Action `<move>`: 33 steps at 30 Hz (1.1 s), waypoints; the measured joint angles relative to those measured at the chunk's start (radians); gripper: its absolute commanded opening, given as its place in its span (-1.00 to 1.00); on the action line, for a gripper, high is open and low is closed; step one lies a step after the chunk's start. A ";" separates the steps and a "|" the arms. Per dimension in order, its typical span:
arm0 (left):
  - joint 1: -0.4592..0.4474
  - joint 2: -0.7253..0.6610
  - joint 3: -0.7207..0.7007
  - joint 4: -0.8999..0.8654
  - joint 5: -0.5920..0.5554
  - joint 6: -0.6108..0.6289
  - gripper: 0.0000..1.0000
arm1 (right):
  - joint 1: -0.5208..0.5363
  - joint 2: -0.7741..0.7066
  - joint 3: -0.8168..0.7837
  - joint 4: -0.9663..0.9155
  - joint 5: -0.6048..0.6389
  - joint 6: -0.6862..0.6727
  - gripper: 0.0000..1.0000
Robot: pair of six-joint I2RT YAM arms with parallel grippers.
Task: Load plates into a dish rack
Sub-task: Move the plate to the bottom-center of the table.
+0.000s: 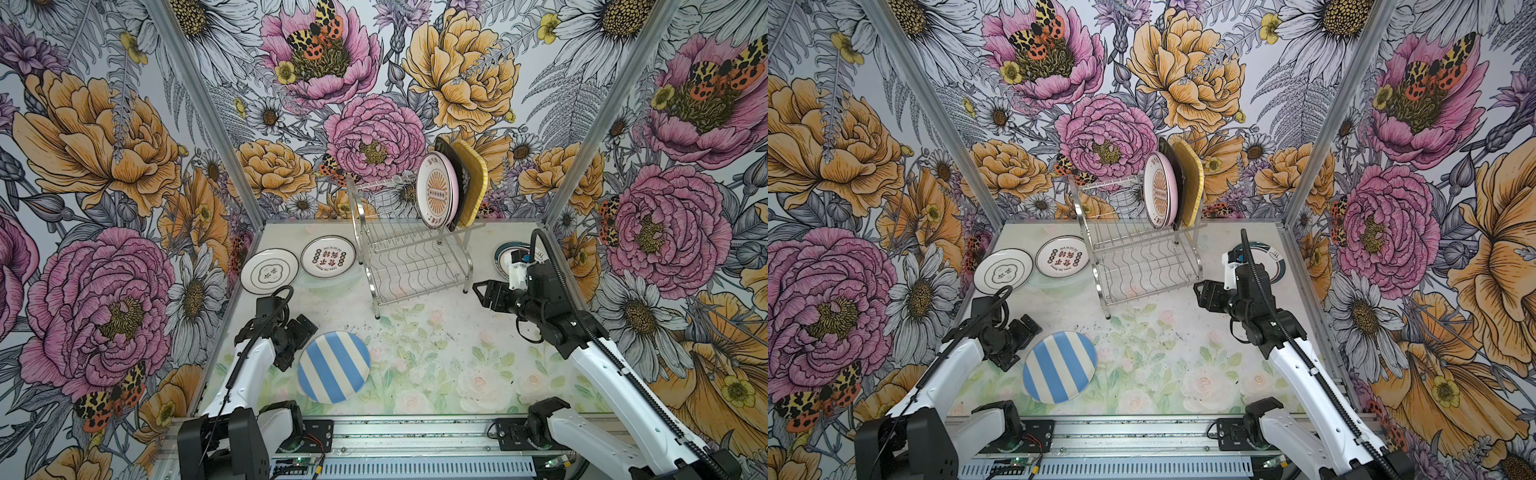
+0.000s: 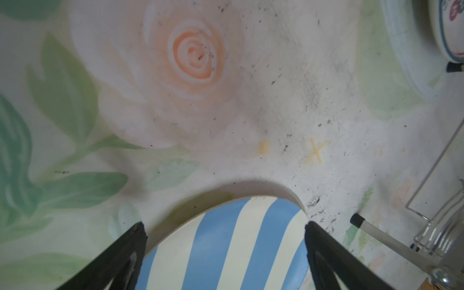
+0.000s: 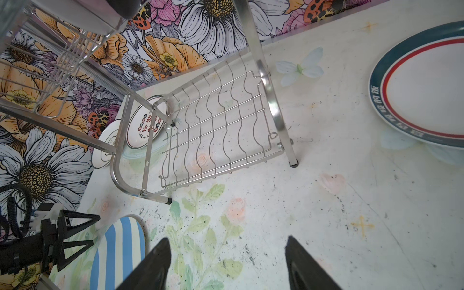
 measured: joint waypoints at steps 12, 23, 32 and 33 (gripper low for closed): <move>-0.085 0.043 -0.008 0.011 -0.065 -0.033 0.97 | 0.000 0.000 0.000 0.000 -0.001 0.000 0.46; -0.163 0.060 -0.020 0.016 -0.078 -0.051 0.97 | 0.000 -0.003 0.000 0.000 -0.001 0.000 0.46; -0.277 -0.026 -0.068 0.017 -0.055 -0.131 0.97 | 0.000 -0.016 -0.005 0.000 -0.002 0.001 0.46; -0.302 -0.035 -0.068 0.016 -0.052 -0.143 0.97 | 0.000 -0.015 -0.006 0.000 -0.002 0.001 0.46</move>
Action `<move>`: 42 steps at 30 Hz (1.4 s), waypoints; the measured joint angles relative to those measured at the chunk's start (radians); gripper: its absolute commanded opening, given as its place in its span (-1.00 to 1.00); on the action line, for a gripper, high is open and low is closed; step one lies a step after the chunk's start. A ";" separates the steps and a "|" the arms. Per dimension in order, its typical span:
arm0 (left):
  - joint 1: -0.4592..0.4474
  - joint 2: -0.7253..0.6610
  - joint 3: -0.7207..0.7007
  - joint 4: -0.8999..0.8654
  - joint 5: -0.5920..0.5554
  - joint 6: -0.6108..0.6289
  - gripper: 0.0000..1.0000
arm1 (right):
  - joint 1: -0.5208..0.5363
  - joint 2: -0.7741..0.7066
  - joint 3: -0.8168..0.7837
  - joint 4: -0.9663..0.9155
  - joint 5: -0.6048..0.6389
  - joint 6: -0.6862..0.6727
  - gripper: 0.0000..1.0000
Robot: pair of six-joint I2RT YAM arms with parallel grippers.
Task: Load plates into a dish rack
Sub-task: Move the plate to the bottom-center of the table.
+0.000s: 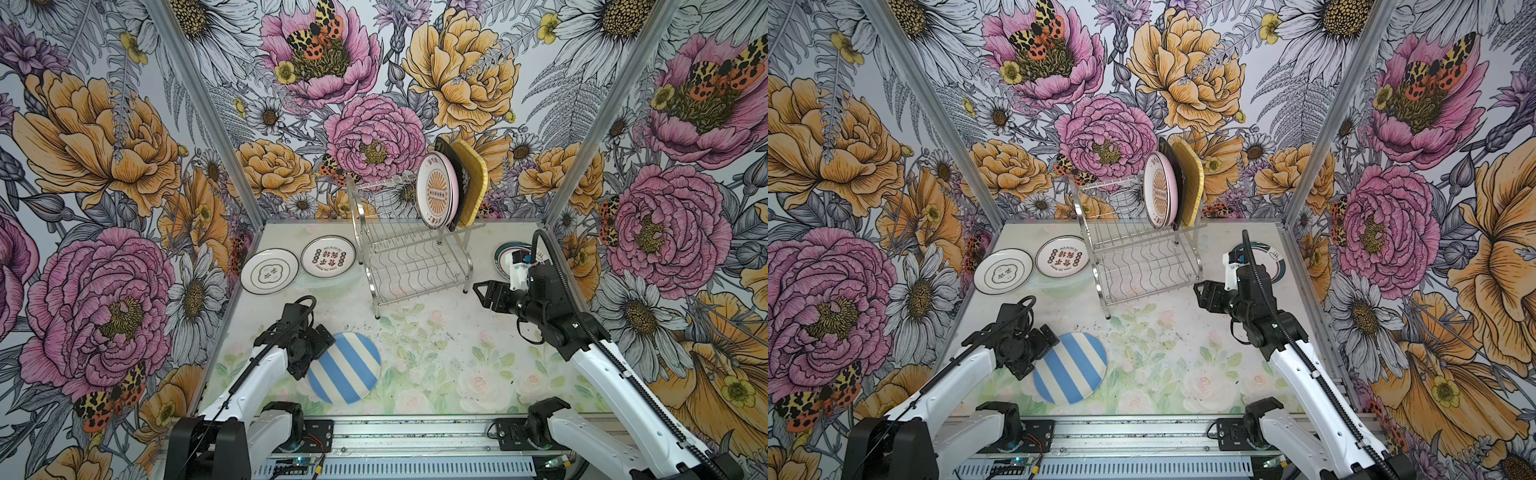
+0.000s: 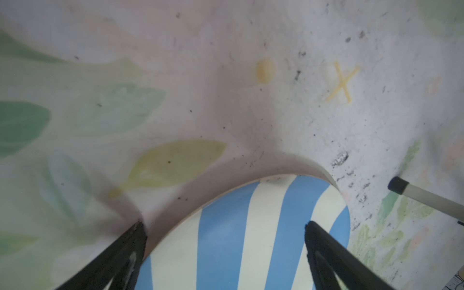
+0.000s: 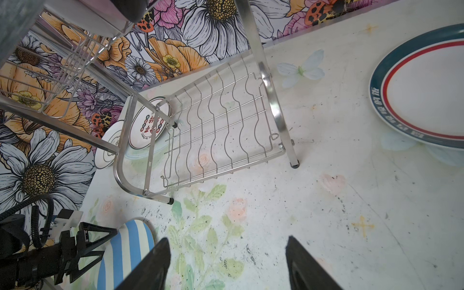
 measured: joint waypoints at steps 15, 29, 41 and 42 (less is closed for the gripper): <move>-0.345 0.025 0.003 0.119 0.016 -0.201 0.97 | 0.000 0.000 -0.003 0.000 -0.014 0.007 0.46; -0.575 0.272 0.115 0.344 0.057 -0.248 0.97 | 0.000 0.000 -0.009 0.000 -0.033 0.023 0.47; -0.579 0.269 0.104 0.290 0.076 -0.050 0.79 | 0.013 0.036 -0.124 0.007 -0.140 0.037 0.46; -0.579 0.261 0.094 0.286 0.076 -0.035 0.75 | 0.021 0.036 -0.141 0.008 -0.146 0.043 0.46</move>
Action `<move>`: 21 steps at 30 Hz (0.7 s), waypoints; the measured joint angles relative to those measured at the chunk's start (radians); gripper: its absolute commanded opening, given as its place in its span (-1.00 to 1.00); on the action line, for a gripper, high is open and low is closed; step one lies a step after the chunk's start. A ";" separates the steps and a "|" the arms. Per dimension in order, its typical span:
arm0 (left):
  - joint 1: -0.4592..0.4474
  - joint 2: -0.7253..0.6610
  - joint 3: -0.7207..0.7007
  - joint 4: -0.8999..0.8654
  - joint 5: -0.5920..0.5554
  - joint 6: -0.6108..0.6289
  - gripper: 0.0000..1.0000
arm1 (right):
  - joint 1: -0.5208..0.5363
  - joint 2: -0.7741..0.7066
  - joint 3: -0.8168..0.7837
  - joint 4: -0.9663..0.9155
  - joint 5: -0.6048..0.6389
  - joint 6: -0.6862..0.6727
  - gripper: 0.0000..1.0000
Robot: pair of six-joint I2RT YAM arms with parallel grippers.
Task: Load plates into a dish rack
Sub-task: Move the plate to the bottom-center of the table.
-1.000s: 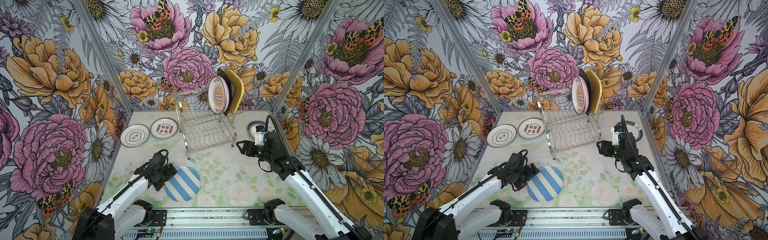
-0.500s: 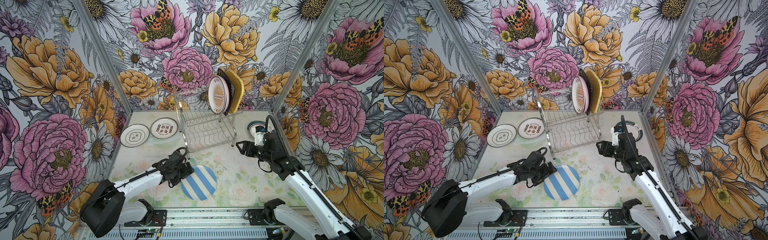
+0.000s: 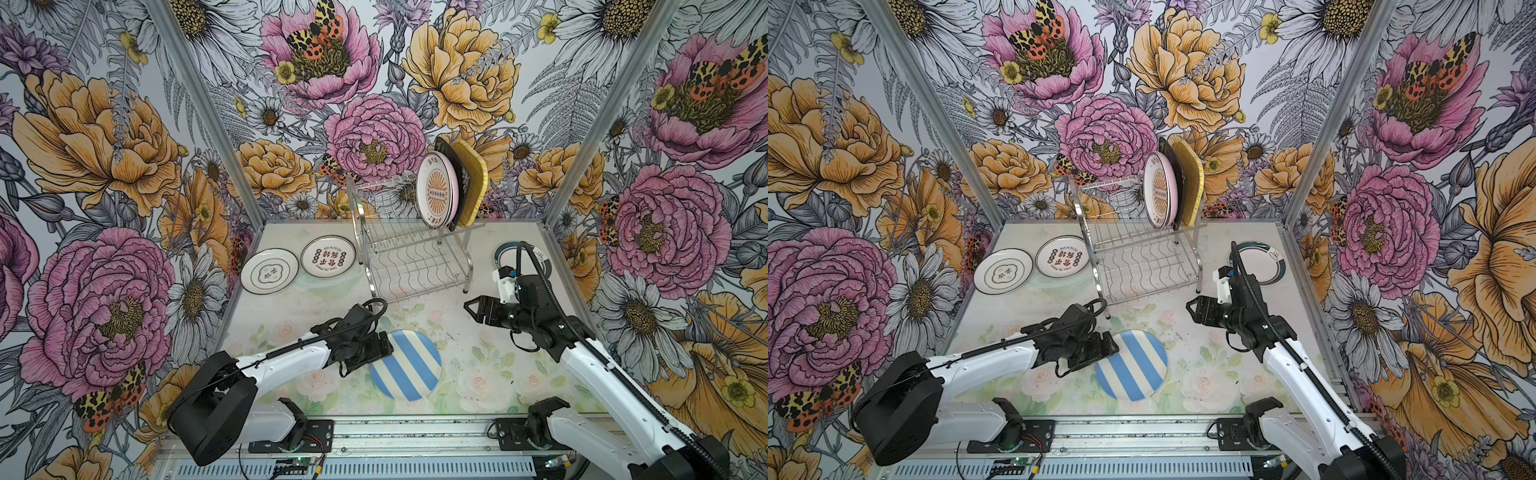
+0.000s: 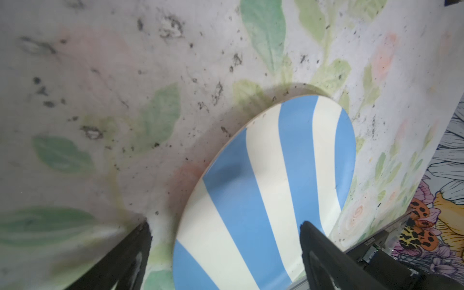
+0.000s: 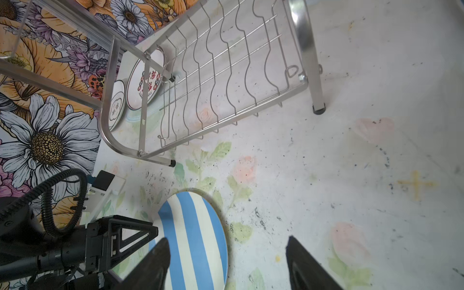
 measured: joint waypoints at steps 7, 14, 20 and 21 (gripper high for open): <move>0.000 -0.045 -0.051 0.013 0.010 0.058 0.39 | 0.084 0.000 -0.100 0.004 -0.014 0.034 0.43; -0.003 -0.045 -0.082 0.076 0.043 0.070 0.19 | 0.135 0.014 -0.179 0.058 -0.047 0.083 0.27; -0.010 -0.037 -0.096 0.119 0.064 0.069 0.10 | 0.171 0.089 -0.229 0.135 -0.069 0.111 0.21; -0.011 -0.034 -0.096 0.126 0.068 0.069 0.08 | 0.178 0.104 -0.235 0.150 -0.072 0.114 0.21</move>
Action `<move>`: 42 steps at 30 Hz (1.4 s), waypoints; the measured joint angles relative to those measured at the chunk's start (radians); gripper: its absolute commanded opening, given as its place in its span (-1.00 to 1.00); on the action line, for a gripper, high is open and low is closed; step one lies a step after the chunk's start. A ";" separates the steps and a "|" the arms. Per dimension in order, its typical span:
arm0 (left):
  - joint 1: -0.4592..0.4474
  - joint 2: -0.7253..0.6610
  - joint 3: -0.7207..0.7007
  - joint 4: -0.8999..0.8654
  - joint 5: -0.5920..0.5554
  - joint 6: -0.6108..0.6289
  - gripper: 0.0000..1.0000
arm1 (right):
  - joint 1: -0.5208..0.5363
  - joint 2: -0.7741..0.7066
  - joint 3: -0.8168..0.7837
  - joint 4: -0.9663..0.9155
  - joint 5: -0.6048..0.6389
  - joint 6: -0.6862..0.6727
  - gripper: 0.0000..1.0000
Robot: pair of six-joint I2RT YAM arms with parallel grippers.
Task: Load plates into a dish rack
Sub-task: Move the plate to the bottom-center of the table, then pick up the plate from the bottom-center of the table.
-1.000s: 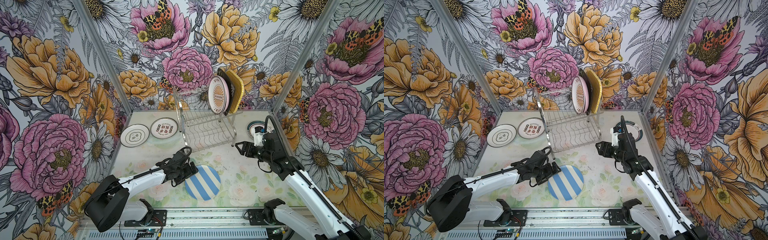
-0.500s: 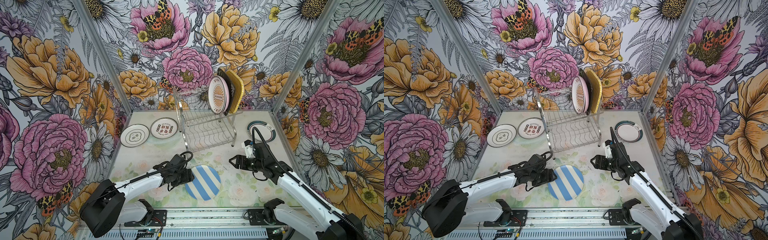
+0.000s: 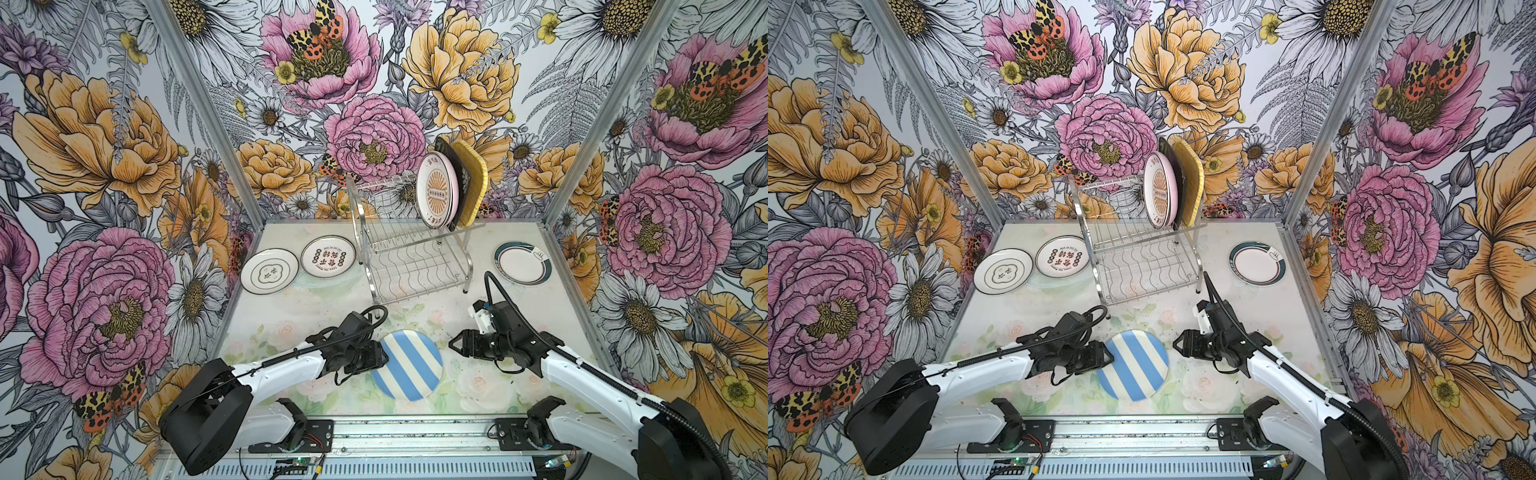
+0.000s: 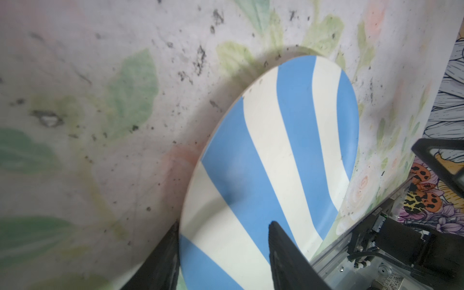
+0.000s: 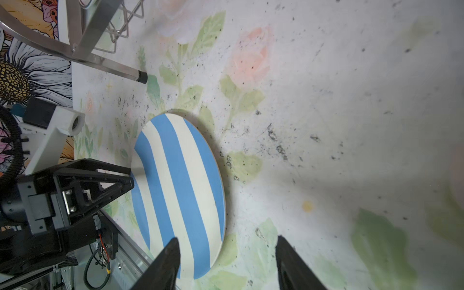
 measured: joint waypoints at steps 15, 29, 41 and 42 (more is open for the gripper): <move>-0.007 0.019 -0.016 0.060 0.032 0.000 -0.05 | 0.107 0.225 -0.024 0.219 -0.035 0.060 0.10; -0.019 0.043 -0.016 0.090 0.043 -0.001 -0.18 | 0.160 0.346 -0.041 0.451 -0.105 0.112 0.02; -0.019 0.040 -0.017 0.093 0.044 -0.002 -0.02 | 0.162 0.306 -0.039 0.422 -0.147 0.121 -0.69; -0.019 0.037 -0.016 0.092 0.039 -0.001 0.02 | 0.161 0.286 -0.034 0.426 -0.163 0.124 -0.81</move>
